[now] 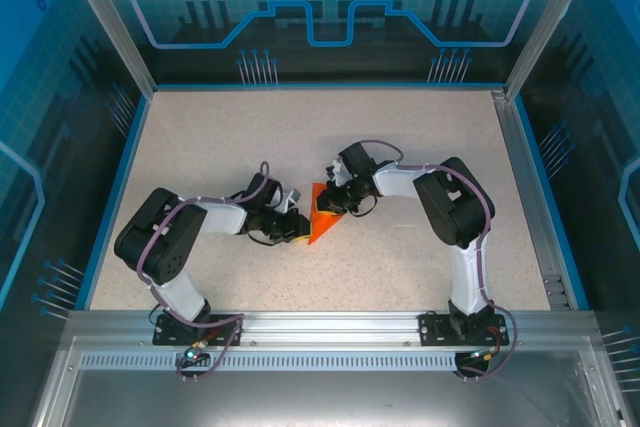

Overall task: Fold a paper plane with a square sheet of paper (pick it up from the middle)
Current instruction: Fourth fold the wing at the center of the table.

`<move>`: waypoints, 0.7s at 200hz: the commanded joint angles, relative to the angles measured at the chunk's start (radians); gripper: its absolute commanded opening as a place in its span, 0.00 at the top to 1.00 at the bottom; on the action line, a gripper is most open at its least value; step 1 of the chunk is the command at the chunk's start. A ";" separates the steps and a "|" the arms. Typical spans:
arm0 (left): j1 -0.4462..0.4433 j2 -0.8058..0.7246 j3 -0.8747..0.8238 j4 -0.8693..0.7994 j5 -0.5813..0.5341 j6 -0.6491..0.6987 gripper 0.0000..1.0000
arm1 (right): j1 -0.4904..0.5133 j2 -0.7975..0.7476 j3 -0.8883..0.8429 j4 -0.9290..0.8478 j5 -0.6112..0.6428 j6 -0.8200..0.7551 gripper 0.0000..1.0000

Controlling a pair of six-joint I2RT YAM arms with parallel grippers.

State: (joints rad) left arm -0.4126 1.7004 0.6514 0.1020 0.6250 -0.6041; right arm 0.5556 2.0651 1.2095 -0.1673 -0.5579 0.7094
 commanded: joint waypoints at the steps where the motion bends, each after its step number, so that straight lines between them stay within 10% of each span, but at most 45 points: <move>1: -0.003 -0.022 -0.016 -0.027 0.004 -0.012 0.88 | -0.008 0.038 -0.036 -0.063 0.039 -0.018 0.88; 140: -0.005 0.046 -0.038 -0.084 0.137 0.111 0.94 | -0.008 0.056 -0.047 -0.068 0.062 -0.018 0.89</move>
State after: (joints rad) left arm -0.4118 1.7203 0.6376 0.1253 0.6743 -0.5522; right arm 0.5556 2.0651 1.2034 -0.1638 -0.5674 0.7059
